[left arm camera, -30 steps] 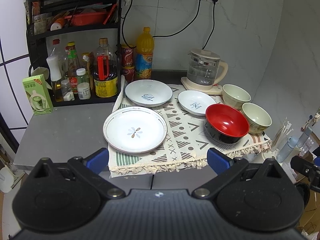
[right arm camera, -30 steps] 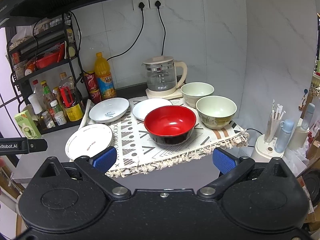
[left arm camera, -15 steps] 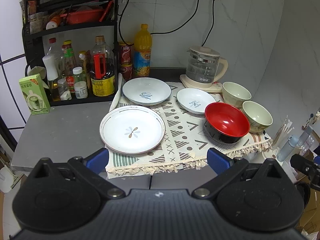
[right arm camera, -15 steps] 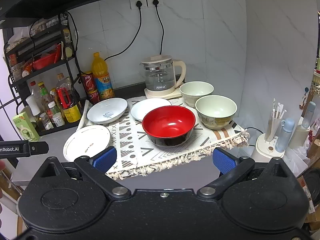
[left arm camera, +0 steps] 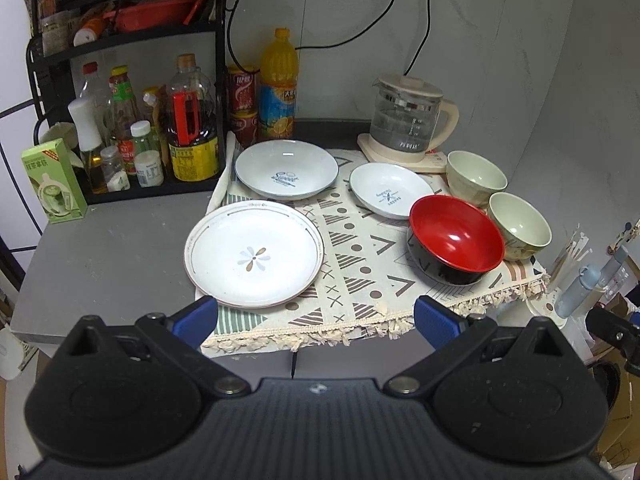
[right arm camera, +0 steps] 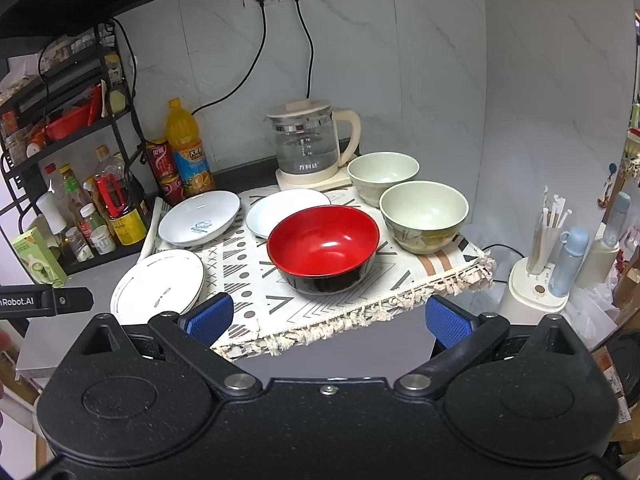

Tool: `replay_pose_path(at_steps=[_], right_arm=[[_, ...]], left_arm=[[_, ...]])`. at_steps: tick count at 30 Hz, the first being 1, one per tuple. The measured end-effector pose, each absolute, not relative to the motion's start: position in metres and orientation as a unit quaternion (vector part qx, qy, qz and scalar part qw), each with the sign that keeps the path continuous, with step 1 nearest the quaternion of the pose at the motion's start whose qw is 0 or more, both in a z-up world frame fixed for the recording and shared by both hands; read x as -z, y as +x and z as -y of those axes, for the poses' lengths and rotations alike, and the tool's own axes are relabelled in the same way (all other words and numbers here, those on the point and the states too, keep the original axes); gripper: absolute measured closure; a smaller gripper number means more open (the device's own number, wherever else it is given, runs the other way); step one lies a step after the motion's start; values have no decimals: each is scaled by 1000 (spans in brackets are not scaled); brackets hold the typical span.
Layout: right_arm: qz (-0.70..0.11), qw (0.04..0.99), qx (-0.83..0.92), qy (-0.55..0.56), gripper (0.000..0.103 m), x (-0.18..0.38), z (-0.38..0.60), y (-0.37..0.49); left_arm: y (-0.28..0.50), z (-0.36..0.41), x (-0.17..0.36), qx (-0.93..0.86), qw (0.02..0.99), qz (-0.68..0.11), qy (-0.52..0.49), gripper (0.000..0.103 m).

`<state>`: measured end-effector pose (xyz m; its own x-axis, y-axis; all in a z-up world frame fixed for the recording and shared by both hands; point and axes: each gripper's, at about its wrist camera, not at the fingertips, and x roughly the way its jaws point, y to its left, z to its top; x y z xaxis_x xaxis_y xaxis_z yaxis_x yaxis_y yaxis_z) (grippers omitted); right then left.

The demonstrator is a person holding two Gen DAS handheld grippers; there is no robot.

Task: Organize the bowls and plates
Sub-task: 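Move both grippers to the larger pale green bowl and grip its rim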

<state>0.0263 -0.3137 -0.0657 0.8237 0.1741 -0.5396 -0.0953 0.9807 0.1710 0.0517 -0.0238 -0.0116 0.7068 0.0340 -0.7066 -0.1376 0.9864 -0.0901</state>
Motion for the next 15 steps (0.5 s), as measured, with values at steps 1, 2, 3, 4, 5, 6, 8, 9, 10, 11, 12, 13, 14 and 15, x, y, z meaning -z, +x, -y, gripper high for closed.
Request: replay_pose_path(at_steps=[1, 2, 3, 4, 5, 6, 8, 9, 10, 11, 12, 13, 14, 15], right_arm=[[-290, 952, -73, 67, 0, 66, 314, 29], [-293, 951, -75, 67, 0, 67, 314, 33], [-298, 949, -77, 67, 0, 69, 315, 37], [-302, 948, -78, 67, 0, 69, 315, 40], [-305, 947, -77, 68, 0, 70, 316, 45], [-307, 946, -76, 69, 0, 71, 316, 49], [-310, 945, -74, 70, 0, 73, 318, 58], [-312, 945, -73, 70, 0, 74, 319, 62], [-316, 944, -70, 71, 0, 75, 320, 68], [-318, 943, -68, 72, 0, 76, 321, 73], [-321, 942, -67, 72, 0, 77, 323, 77], [-324, 941, -65, 73, 0, 77, 324, 83], [-326, 940, -64, 73, 0, 78, 325, 88], [-329, 939, -64, 72, 0, 79, 325, 93]], left_arm=[[55, 24, 13, -45, 920, -383, -68, 0], [59, 25, 15, -44, 919, -385, -69, 0], [63, 26, 16, -44, 918, -388, -69, 0], [68, 27, 18, -44, 917, -391, -69, 0], [73, 28, 19, -43, 916, -393, -69, 0], [78, 29, 21, -41, 915, -396, -69, 0], [89, 31, 23, -37, 912, -402, -69, 0], [95, 32, 25, -35, 910, -407, -69, 0], [101, 33, 27, -34, 908, -412, -69, 0], [108, 34, 29, -32, 906, -417, -70, 0], [115, 35, 31, -29, 903, -422, -70, 0], [122, 36, 33, -28, 901, -427, -69, 0], [129, 37, 35, -29, 899, -432, -66, 0], [137, 38, 37, -29, 897, -436, -63, 0]])
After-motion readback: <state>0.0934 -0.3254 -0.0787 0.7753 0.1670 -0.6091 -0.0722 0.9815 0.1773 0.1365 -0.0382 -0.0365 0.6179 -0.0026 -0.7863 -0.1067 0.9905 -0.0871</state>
